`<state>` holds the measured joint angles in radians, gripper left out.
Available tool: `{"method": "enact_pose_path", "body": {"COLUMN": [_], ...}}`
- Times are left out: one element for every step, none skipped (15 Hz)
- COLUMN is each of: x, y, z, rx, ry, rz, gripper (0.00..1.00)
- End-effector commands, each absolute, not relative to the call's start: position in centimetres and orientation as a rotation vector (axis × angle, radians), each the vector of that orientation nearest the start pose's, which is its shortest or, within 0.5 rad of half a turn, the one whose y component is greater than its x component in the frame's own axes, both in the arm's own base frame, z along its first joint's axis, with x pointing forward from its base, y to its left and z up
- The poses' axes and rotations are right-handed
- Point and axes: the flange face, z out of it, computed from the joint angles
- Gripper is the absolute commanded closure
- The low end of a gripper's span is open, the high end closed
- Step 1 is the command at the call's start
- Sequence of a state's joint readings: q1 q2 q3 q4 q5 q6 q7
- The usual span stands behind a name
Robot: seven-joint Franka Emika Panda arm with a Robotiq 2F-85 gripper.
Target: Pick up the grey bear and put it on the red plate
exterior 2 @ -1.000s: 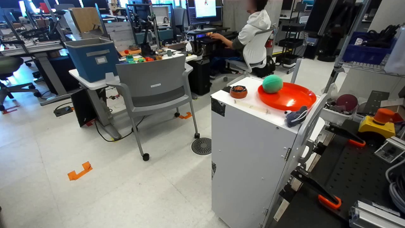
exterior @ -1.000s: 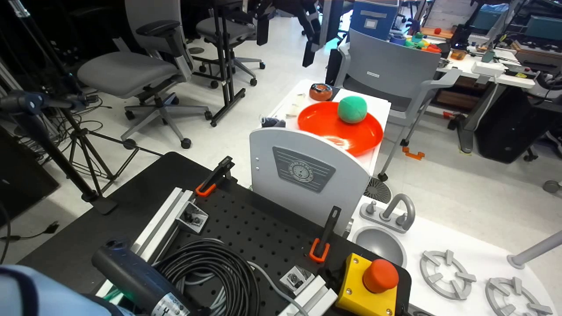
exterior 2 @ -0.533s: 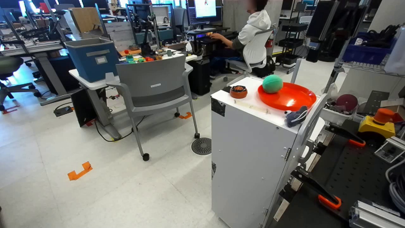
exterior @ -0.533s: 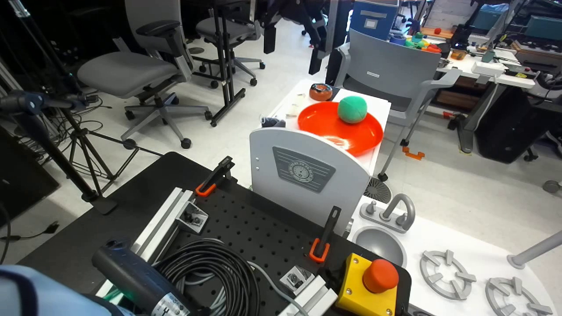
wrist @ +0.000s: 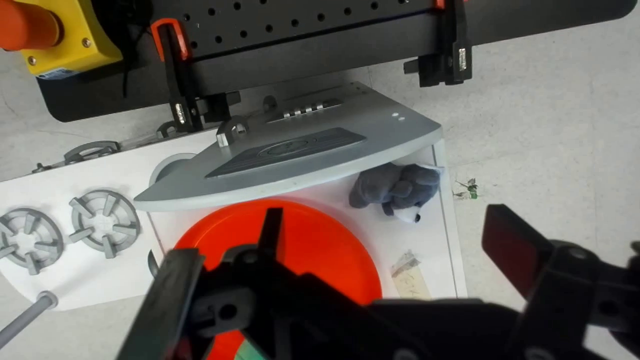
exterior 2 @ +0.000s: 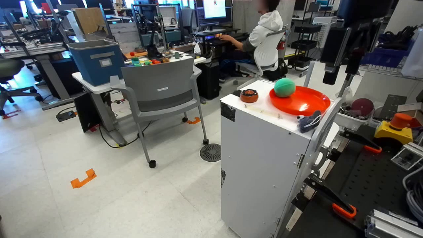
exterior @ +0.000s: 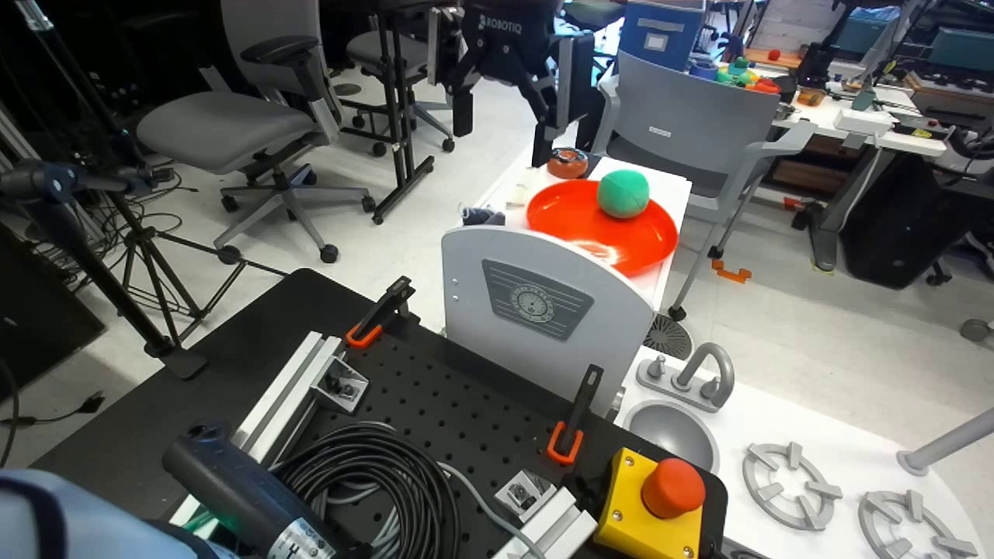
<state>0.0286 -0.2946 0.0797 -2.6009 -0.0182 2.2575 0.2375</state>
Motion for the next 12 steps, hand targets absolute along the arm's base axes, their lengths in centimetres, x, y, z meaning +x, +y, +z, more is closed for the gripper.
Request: {"method": "enact_pose_path", "body": {"x": [40.65,40.68,40.68,40.7,40.71,40.74,40.8,40.81,40.82,40.89,40.93,40.99], "y": [5.03,5.11,5.16,5.18,5.19,5.19,5.22,5.33,5.43,5.55,5.64,5.71], "z": [34.69,34.6,34.49,34.41,34.36,34.36,34.45,34.52,34.55,34.63,34.69,34.78], "rx": [-3.209,-3.21,-3.212,-3.214,-3.216,-3.216,-3.224,-3.236,-3.248,-3.255,-3.258,-3.258], "ry": [0.179,0.176,0.172,0.169,0.167,0.164,0.158,0.131,0.105,0.086,0.068,0.055], "rz": [0.077,0.08,0.085,0.089,0.09,0.087,0.049,0.011,-0.006,-0.026,-0.04,-0.058], "gripper": [0.0,0.0,0.0,0.0,0.0,0.0,0.0,0.0,0.0,0.0,0.0,0.0]}}
